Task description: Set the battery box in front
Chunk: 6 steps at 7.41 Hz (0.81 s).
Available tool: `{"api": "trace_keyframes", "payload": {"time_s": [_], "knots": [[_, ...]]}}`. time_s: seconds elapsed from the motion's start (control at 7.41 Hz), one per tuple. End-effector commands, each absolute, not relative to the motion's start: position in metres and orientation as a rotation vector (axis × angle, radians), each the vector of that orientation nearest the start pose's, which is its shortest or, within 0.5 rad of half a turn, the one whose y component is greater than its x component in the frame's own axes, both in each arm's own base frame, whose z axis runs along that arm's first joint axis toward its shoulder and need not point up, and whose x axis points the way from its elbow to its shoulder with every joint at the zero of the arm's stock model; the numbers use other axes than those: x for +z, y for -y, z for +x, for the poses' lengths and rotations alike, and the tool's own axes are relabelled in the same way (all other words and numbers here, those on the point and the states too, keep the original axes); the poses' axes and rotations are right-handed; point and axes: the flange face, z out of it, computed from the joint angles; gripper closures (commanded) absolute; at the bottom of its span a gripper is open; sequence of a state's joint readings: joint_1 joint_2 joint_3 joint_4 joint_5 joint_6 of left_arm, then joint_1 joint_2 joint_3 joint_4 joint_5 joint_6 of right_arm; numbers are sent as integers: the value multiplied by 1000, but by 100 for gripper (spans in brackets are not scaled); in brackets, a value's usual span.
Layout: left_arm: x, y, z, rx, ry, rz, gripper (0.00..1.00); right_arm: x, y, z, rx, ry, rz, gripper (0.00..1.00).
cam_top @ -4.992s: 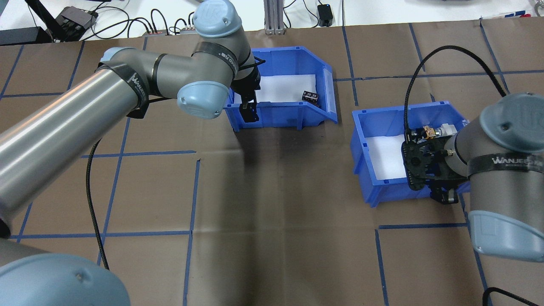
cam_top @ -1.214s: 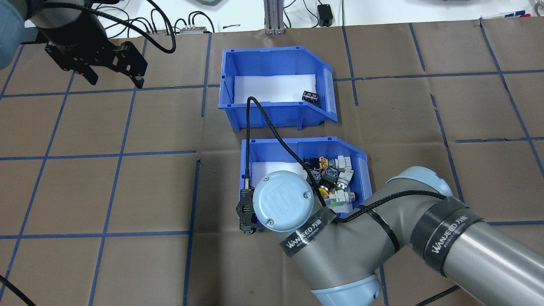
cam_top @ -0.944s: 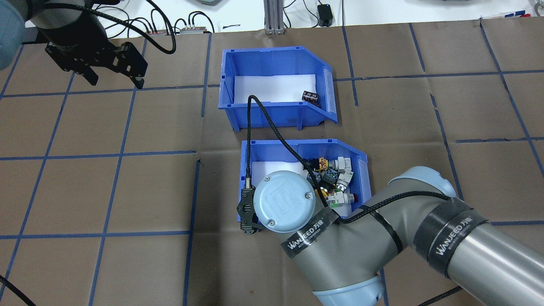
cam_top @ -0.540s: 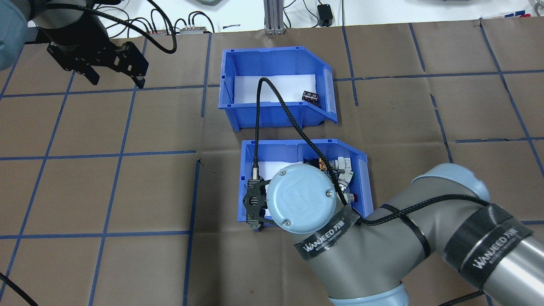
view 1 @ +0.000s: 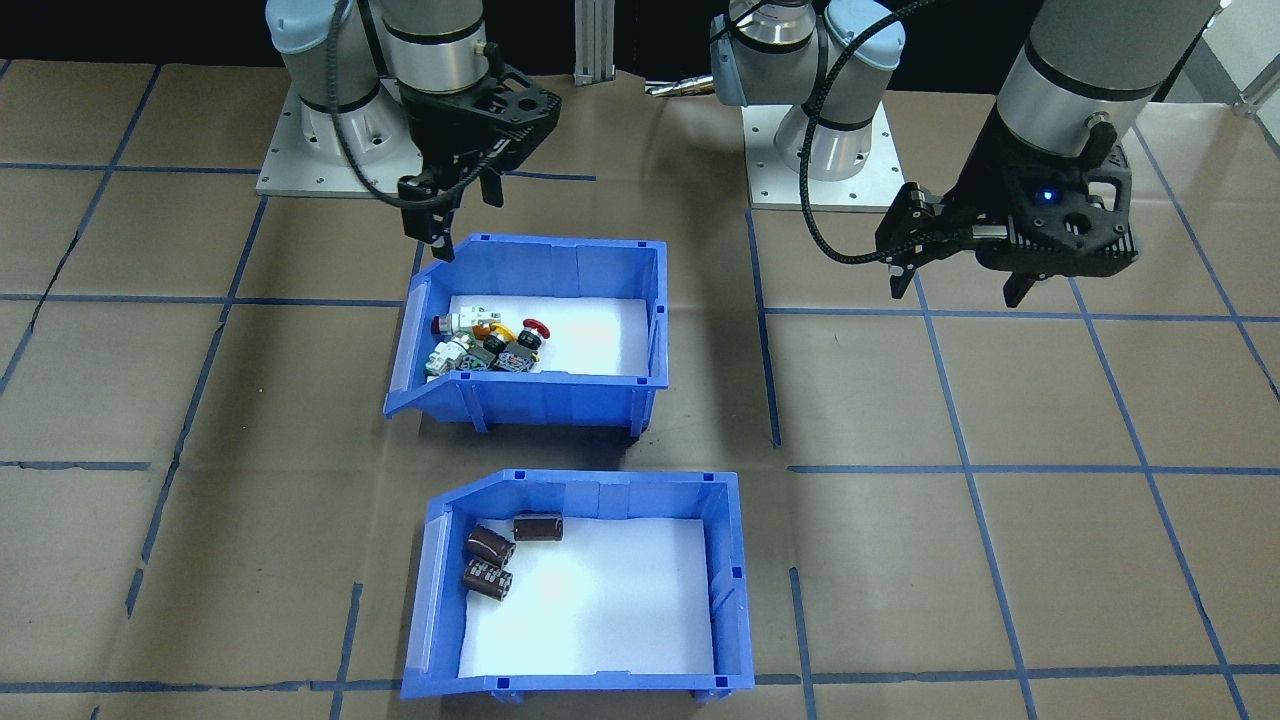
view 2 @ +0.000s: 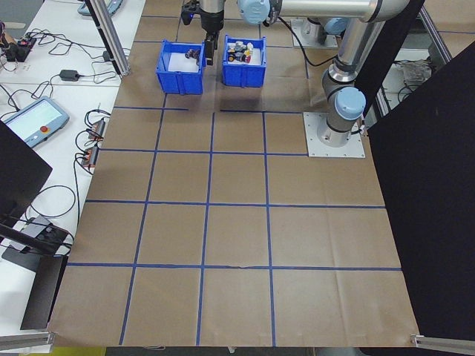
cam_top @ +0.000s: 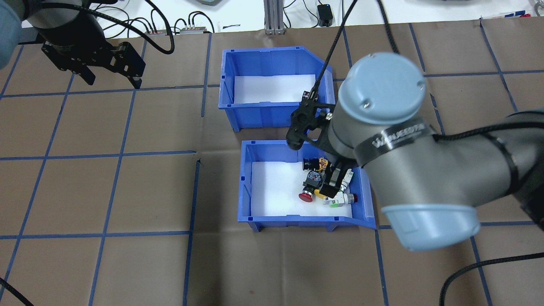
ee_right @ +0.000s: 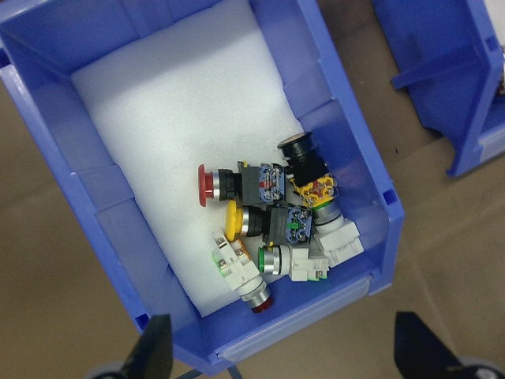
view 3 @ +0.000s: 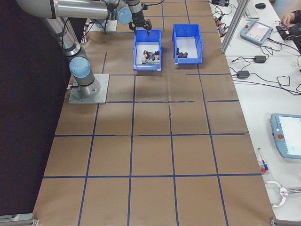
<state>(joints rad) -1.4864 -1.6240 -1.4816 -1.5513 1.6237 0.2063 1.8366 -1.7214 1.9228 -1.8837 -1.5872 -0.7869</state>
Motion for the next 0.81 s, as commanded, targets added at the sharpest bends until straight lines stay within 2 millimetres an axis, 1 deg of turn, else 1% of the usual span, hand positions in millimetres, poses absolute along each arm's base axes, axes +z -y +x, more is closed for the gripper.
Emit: {"api": "trace_keyframes", "payload": {"time_s": [0.0, 0.13, 0.27, 0.4, 0.54, 0.67], "knots": [[508, 528, -84, -72, -3074, 182, 0, 453, 416, 171, -45, -2944, -1044, 0], [507, 528, -84, -70, -3075, 182, 0, 465, 427, 146, -39, -3014, -817, 0], [502, 531, -84, -57, -3078, 183, 0, 474, 435, 129, -65, -3084, -560, 0], [495, 536, -84, -39, -3083, 153, 0, 485, 440, 127, -102, -3114, -379, 0], [495, 536, -83, -39, -3082, 143, 0, 488, 454, 127, -107, -3127, -123, 0], [499, 534, -83, -53, -3081, 143, 0, 489, 471, 129, -93, -3114, 35, 0]]}}
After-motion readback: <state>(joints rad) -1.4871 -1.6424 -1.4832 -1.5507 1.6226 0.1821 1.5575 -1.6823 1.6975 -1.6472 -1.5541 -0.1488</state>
